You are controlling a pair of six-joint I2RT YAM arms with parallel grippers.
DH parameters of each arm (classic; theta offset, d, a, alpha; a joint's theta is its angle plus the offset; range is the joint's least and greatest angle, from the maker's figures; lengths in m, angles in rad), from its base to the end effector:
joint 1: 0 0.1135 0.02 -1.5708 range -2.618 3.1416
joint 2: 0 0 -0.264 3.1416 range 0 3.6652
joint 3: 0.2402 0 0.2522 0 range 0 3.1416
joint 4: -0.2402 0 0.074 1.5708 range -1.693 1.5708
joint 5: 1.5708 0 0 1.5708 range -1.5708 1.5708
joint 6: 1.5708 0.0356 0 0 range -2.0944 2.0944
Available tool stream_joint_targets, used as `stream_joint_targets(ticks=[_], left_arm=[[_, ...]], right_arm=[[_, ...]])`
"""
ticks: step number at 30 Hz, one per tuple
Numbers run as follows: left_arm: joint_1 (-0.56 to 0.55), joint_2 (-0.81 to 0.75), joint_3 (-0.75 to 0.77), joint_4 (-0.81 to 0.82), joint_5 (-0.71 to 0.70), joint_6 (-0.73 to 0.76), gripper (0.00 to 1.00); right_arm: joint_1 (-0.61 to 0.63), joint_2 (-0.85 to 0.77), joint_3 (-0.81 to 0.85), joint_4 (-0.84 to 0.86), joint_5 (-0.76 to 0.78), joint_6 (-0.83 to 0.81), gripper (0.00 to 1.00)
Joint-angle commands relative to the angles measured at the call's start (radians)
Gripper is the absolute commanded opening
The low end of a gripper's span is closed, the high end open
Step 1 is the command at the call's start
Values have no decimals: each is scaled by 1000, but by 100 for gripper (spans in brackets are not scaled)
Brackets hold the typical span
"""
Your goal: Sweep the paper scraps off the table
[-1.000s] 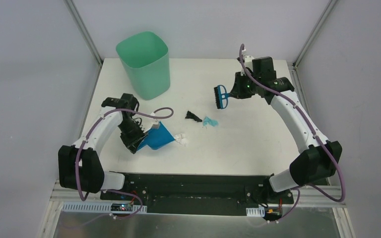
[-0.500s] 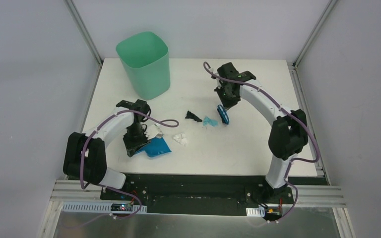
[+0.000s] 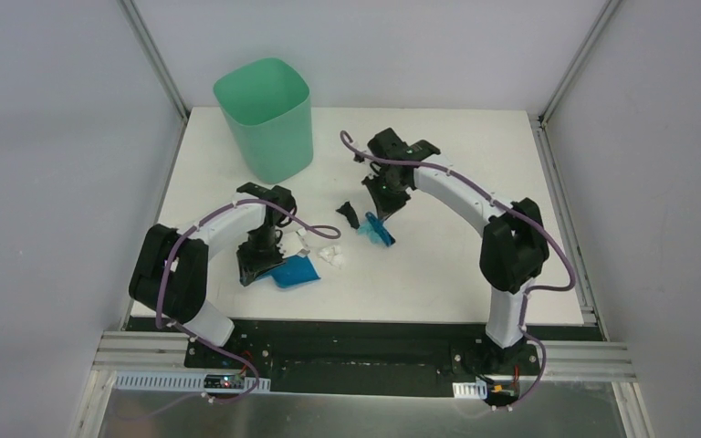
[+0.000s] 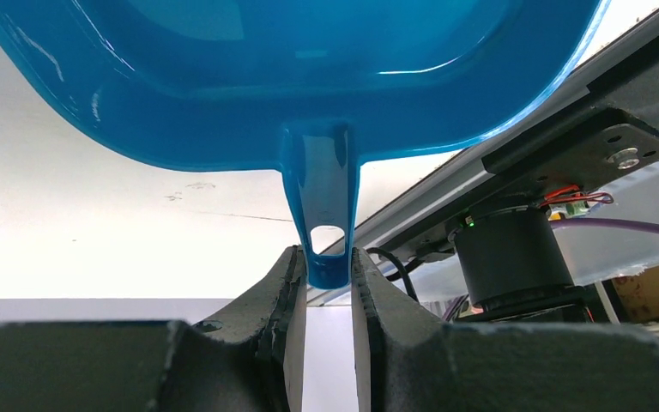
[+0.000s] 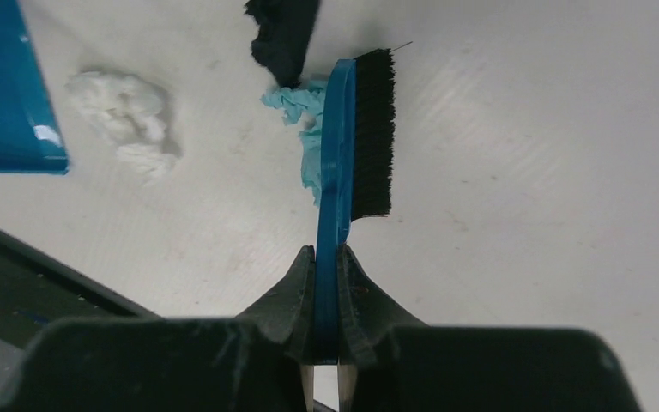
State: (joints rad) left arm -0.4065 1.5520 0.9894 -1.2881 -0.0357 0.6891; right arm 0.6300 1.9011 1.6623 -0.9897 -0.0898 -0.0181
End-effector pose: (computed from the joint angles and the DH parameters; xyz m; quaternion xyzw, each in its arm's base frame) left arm 0.2062 -0.0874 0.1922 -0.5178 -0.8439 0.0021 0.1406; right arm 0.3169 0.2350 0.2605 -0.3207 0.9307 0.0934 0.1489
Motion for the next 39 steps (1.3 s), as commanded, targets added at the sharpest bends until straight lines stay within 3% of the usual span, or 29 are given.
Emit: stream_joint_targets(ticks=[1,6,14,18,25,30,39], left_arm=[[-10,-1,22,-2,-28,-20,5],[-13,21,40,-9,-20,-24,4],[-14,34,55,-11,0,-28,4],[-15,28,51,-10,4,-27,4],[-14,-18,24,14,33,-15,3],[-14,-68,6,64,67,15,2],[-14,-67,36,73,144,-11,3]], right_arm=[[100,75,1,-7,-187,60,0],[175,159,84,-13,-266,104,0],[206,272,222,6,-554,239,0],[211,282,256,8,-605,255,0],[150,183,245,7,-513,216,0],[115,74,223,-37,-273,117,0],[31,14,285,-104,-74,-38,0]])
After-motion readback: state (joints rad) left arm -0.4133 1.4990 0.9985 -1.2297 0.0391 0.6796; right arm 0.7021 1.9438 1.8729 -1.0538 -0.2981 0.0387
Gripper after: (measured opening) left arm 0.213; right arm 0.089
